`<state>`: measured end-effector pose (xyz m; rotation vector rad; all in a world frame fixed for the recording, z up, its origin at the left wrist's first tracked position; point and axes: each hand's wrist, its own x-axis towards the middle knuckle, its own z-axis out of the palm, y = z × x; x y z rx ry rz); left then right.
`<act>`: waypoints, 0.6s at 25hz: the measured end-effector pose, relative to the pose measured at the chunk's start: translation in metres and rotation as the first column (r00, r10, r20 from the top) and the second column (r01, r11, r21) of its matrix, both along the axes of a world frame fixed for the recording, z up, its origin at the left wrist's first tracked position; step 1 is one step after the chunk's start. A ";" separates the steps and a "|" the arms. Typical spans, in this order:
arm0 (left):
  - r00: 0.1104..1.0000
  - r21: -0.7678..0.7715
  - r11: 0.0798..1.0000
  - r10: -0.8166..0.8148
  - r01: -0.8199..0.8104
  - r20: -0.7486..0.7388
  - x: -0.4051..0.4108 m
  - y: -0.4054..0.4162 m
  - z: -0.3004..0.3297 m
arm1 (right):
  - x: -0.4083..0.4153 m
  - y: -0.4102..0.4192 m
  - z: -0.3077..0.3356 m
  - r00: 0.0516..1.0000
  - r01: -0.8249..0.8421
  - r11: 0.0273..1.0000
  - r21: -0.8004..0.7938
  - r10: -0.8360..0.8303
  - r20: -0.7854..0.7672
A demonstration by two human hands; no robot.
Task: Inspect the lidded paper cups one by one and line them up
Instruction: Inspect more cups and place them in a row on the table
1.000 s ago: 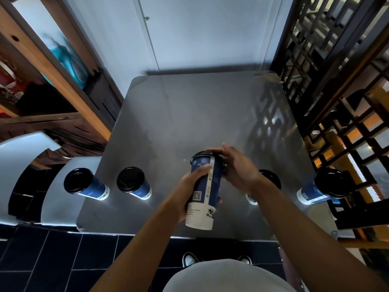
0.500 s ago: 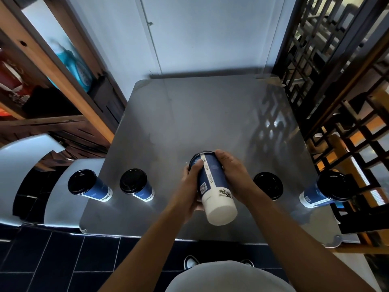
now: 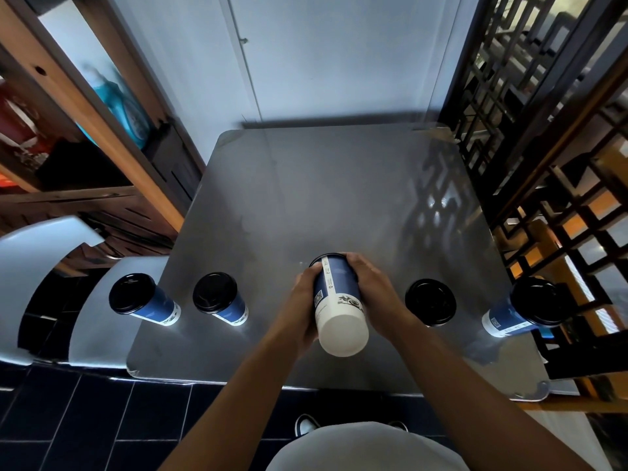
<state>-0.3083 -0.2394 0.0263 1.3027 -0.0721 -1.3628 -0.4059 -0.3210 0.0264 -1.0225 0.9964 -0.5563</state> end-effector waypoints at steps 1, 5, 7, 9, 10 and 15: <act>1.000 0.002 1.000 0.006 -0.006 -0.006 0.000 0.000 -0.001 | 0.000 0.000 0.001 1.000 0.003 1.000 0.001 -0.003 -0.006; 1.000 0.072 0.997 -0.010 0.010 0.011 -0.001 0.002 0.000 | -0.004 0.001 0.004 0.998 -0.008 1.000 -0.001 0.008 -0.058; 0.983 0.199 0.972 -0.145 0.122 0.108 0.000 0.004 0.005 | -0.008 0.000 0.005 0.996 -0.012 1.000 -0.007 0.011 -0.083; 0.914 0.361 0.907 -0.320 0.219 0.249 0.002 0.009 0.010 | -0.010 -0.001 0.006 0.996 -0.012 1.000 -0.004 0.011 -0.086; 0.889 0.395 0.890 -0.357 0.230 0.288 0.003 0.010 0.010 | -0.010 -0.002 0.007 0.996 -0.013 1.000 -0.002 0.013 -0.086; 0.927 0.239 0.951 -0.259 0.196 0.271 0.000 0.005 0.006 | -0.005 -0.005 0.010 0.999 -0.010 0.999 0.036 0.011 -0.034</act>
